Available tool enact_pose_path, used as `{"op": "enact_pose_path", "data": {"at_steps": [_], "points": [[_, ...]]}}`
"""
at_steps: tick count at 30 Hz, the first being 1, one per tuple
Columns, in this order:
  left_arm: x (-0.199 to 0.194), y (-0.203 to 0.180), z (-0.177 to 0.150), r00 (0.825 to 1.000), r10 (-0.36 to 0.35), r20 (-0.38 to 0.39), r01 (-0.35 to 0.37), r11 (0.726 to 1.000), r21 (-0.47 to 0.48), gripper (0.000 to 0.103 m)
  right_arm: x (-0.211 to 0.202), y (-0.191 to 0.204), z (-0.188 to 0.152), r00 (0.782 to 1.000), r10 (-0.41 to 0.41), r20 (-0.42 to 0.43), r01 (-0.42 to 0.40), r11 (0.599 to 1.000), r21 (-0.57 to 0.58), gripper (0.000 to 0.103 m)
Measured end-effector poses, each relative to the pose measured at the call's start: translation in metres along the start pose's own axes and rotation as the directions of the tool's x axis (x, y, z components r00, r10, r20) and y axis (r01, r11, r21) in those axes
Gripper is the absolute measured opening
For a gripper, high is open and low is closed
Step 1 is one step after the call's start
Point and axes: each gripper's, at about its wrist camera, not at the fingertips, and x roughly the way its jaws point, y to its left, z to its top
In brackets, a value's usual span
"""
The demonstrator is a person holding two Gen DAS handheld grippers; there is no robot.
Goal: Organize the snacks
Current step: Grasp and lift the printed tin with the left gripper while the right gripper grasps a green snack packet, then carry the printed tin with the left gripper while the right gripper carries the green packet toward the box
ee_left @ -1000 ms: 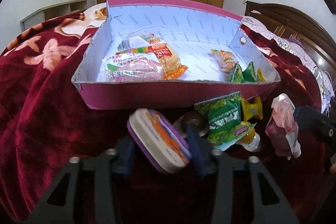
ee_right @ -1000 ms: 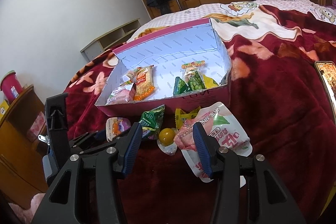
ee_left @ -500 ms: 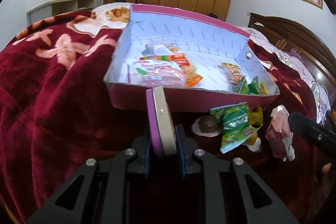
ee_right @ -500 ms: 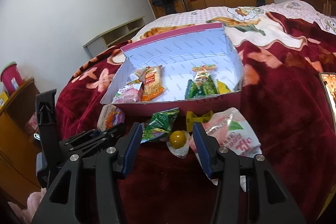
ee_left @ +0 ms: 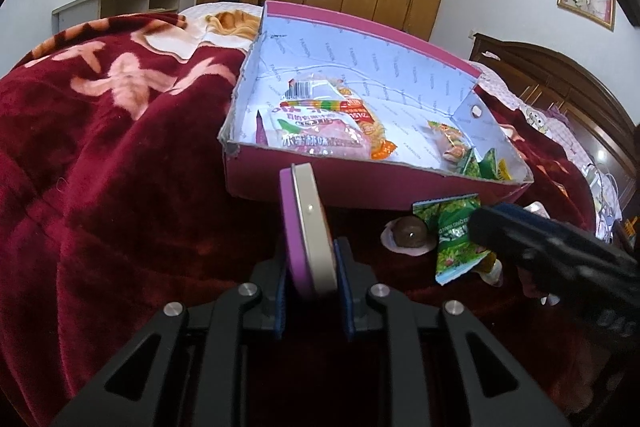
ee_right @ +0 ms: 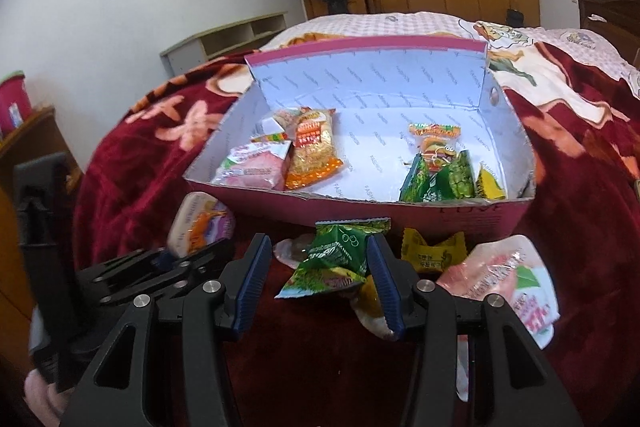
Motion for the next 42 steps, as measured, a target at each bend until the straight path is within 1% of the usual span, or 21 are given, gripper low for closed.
{"op": "enact_pose_path", "data": {"at_steps": [3, 8, 13, 21, 25, 31, 38, 42], "points": [[0.000, 0.002, -0.001, 1.000, -0.009, 0.002, 0.009, 1.000, -0.005, 0.021, 0.011, 0.001, -0.002, 1.000, -0.029, -0.013, 0.028, 1.000, -0.008, 0.051], [0.000, 0.003, -0.001, 1.000, -0.019, 0.004, 0.019, 1.000, -0.009, 0.021, 0.021, 0.003, -0.005, 0.998, -0.069, -0.006, 0.069, 0.997, -0.038, 0.051], [0.000, 0.003, -0.001, 1.000, -0.020, 0.005, 0.020, 1.000, -0.009, 0.021, 0.026, 0.004, -0.006, 0.996, -0.086, 0.000, 0.086, 0.995, -0.045, 0.051], [0.001, 0.003, -0.001, 1.000, -0.023, 0.005, 0.023, 1.000, -0.012, 0.021, 0.035, 0.005, -0.008, 0.993, -0.114, -0.016, 0.113, 0.992, -0.060, 0.051], [0.001, 0.004, -0.001, 1.000, -0.026, 0.004, 0.026, 0.999, -0.018, 0.021, 0.035, 0.006, -0.010, 0.993, -0.119, -0.004, 0.119, 0.991, -0.065, 0.051], [0.001, 0.004, -0.001, 1.000, -0.026, 0.004, 0.026, 0.999, -0.019, 0.021, 0.037, 0.005, -0.014, 0.994, -0.106, 0.007, 0.106, 0.992, -0.064, 0.051], [0.003, 0.002, -0.002, 1.000, -0.012, 0.003, 0.012, 1.000, -0.005, 0.021, 0.038, 0.005, -0.016, 0.994, -0.111, 0.013, 0.111, 0.992, -0.066, 0.051], [0.002, 0.001, -0.002, 1.000, -0.011, 0.007, 0.011, 1.000, -0.003, 0.021, 0.036, 0.004, -0.015, 0.994, -0.109, 0.024, 0.110, 0.992, -0.060, 0.048]]}}
